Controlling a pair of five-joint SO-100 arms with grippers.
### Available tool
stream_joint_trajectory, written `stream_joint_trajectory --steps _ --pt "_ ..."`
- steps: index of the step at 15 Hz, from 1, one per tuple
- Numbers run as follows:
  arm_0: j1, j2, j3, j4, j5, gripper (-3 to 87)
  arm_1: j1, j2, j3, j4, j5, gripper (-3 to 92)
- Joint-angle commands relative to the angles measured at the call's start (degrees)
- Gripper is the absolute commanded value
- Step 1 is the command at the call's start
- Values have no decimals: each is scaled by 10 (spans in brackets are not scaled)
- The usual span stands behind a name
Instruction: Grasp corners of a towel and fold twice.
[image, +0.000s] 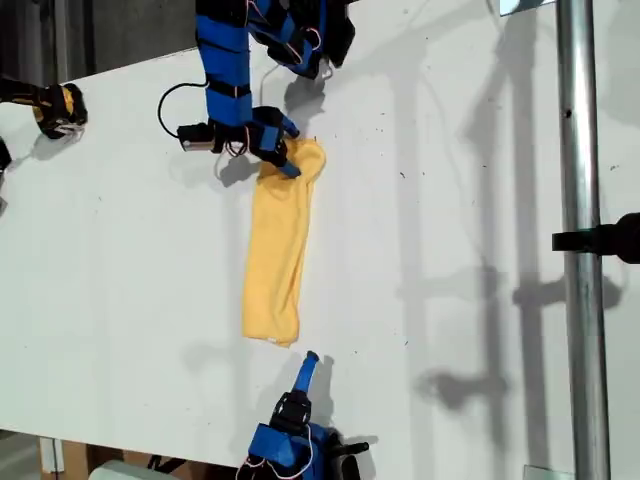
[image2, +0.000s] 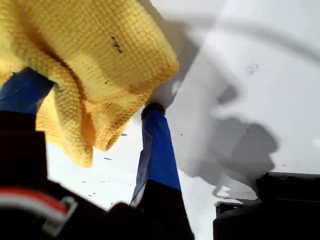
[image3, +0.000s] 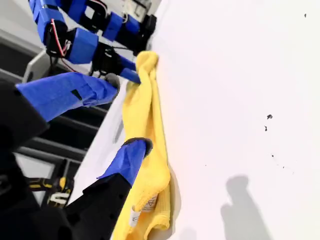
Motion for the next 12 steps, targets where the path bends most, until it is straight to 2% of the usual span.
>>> stream_joint_trajectory --steps 1,5,7,8,9,11,12 --pt "-11 4 -9 6 -8 187 -12 -9 -43 -37 -12 334" --pt "-7 4 -12 7 -15 187 -20 -78 -121 -51 -35 269" --pt "-4 4 -12 7 -17 186 -24 -89 -138 -54 -39 188" --pt "-2 4 -12 7 -18 186 -23 -83 -140 -51 -39 72" --pt "-2 4 -12 8 -18 186 -21 -68 -134 -45 -33 0" --pt "-1 4 -15 9 -17 186 -20 -19 -135 15 -34 0" --pt "0 4 -15 9 -16 186 -20 14 -142 75 -32 0"
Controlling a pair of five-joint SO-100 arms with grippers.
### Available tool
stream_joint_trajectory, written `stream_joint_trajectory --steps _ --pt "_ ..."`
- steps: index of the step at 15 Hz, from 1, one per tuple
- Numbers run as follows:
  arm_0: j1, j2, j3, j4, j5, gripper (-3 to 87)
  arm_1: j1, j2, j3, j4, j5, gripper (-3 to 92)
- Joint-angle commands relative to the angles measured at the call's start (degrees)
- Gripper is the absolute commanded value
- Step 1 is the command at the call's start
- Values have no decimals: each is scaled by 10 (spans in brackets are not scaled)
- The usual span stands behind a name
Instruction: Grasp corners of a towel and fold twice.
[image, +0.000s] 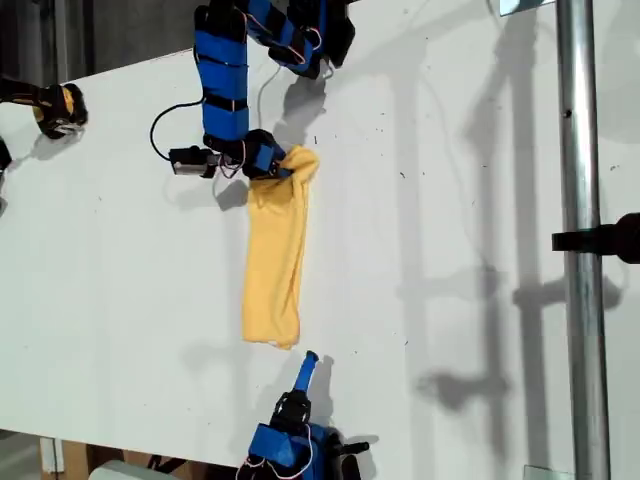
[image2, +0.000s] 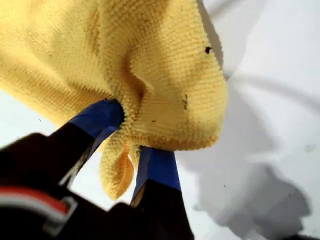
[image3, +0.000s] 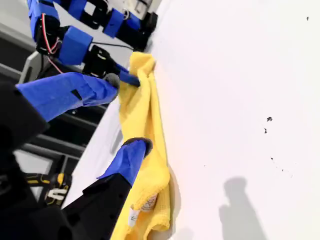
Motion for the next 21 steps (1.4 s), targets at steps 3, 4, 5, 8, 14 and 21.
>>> stream_joint_trajectory --steps 3,4,5,8,14,21 --pt "-1 4 -15 9 3 186 -33 156 -70 273 34 0" --pt "-3 4 -16 10 6 186 -54 187 -71 322 58 0" --pt "-3 4 -16 10 7 186 -77 210 -71 367 86 0" --pt "5 4 -17 11 9 186 -148 238 -90 472 164 0" --pt "14 4 -17 11 9 186 -134 250 -192 224 51 0" --pt "17 4 -15 10 4 185 -49 138 -187 -78 -48 0"
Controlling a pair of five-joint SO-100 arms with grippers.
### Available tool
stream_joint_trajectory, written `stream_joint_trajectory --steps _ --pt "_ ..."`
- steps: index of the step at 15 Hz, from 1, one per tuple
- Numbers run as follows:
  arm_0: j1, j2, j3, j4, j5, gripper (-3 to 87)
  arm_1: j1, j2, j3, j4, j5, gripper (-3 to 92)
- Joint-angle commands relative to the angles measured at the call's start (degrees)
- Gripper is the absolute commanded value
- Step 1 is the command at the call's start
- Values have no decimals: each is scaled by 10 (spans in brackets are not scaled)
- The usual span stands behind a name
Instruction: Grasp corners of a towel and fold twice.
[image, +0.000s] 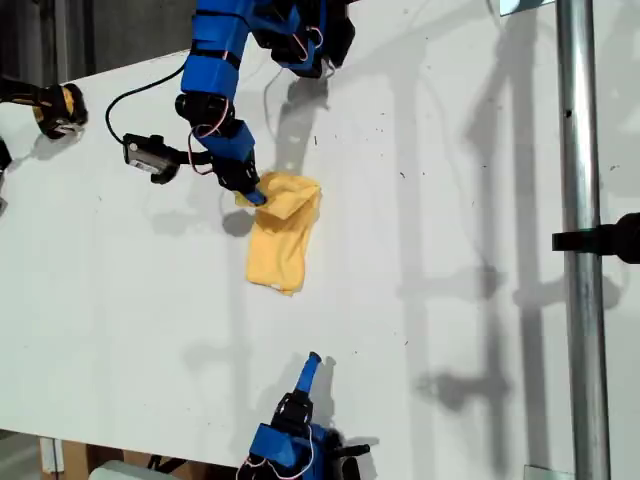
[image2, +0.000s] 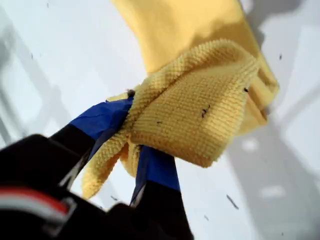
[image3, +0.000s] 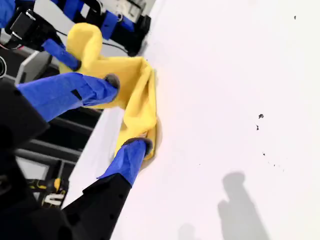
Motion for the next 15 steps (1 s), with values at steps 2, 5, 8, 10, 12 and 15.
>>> stream_joint_trajectory --steps 2,5,8,10,12,15 --pt "6 4 -13 0 -7 185 19 -83 -40 -127 -24 -1" --pt "6 4 -13 -1 -12 185 11 -193 -113 -178 -35 -1" --pt "6 4 -11 -1 -17 185 4 -294 -185 -209 -40 -1" --pt "4 4 -11 -1 -18 185 1 -349 -224 -221 -40 -1" --pt "4 4 -10 -2 -18 184 -2 -363 -255 -211 -40 130" --pt "2 4 -4 -5 -18 183 -14 -313 -319 -178 -88 379"
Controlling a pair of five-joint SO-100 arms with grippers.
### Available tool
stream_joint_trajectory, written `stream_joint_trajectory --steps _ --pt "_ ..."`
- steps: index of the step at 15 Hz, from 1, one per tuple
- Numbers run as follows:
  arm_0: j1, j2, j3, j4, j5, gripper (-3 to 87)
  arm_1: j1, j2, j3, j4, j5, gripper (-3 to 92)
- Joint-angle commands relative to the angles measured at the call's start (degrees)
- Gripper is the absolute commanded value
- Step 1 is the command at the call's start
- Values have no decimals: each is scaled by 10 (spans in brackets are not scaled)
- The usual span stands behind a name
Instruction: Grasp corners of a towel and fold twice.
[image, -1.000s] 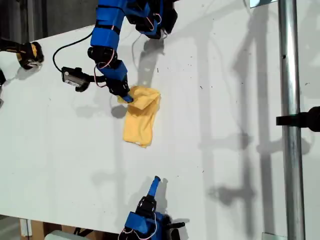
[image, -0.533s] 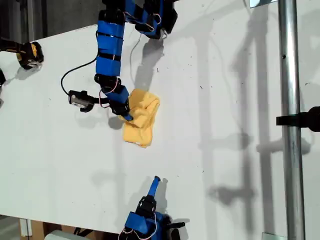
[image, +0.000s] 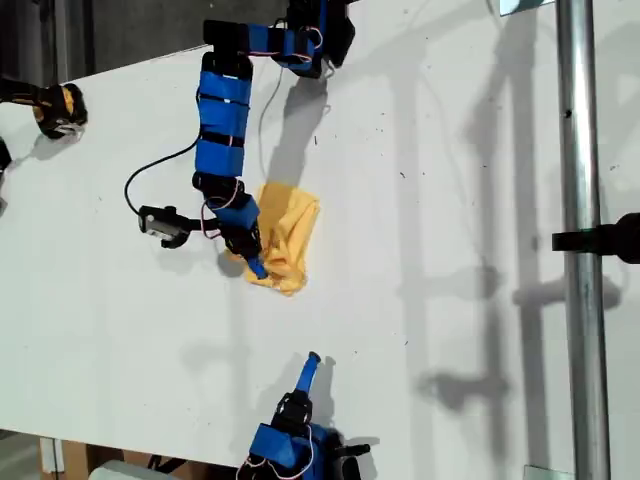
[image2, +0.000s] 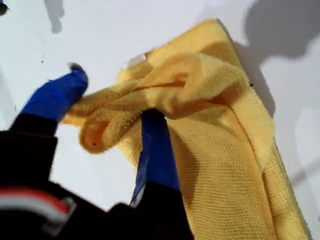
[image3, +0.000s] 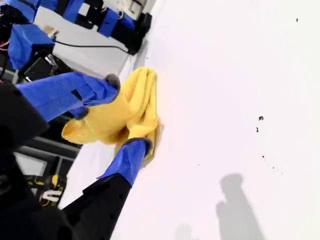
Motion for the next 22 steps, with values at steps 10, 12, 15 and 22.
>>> stream_joint_trajectory --steps 10,12,15,22 --pt "-11 4 71 -25 -88 101 2 758 490 198 106 11" --pt "-11 4 82 -30 -98 89 -29 962 687 210 178 -1" --pt "-11 4 96 -36 -115 73 -50 1181 846 314 265 0" --pt "-56 4 97 62 -294 73 -11 1179 901 385 294 117"
